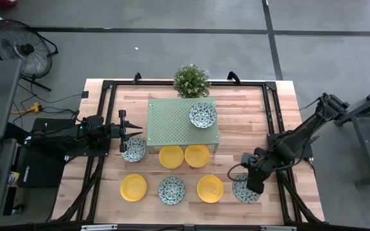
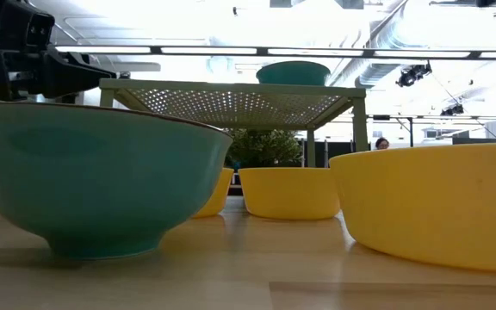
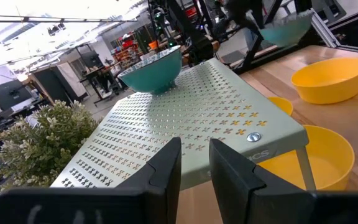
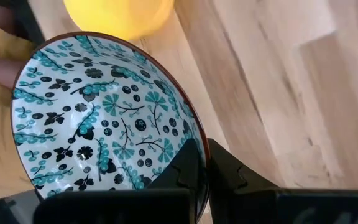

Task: Pick & Place Mini bowls
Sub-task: Stack the blue patterned bowl on top of the blue patterned bowl on the shelf

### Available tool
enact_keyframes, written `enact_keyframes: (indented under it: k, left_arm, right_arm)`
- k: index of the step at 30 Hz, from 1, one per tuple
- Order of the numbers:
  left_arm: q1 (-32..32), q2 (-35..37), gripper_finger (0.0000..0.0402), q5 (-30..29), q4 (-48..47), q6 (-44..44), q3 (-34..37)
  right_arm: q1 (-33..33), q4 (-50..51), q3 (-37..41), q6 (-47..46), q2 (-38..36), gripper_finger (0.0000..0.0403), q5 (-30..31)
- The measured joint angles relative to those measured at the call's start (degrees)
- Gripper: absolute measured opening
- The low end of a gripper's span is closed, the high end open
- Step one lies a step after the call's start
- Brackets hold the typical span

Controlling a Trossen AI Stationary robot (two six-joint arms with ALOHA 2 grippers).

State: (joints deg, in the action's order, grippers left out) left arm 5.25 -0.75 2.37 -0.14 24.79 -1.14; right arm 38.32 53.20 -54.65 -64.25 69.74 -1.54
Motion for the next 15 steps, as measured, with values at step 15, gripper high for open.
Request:
enact_keyframes:
  k: [15]
  left_arm:
    - [-0.01,0.0,0.0078,-0.02,0.01,0.0,0.0]
  right_arm:
    - [-14.14,15.61,-19.88,13.89,-0.88,0.0001,1.12]
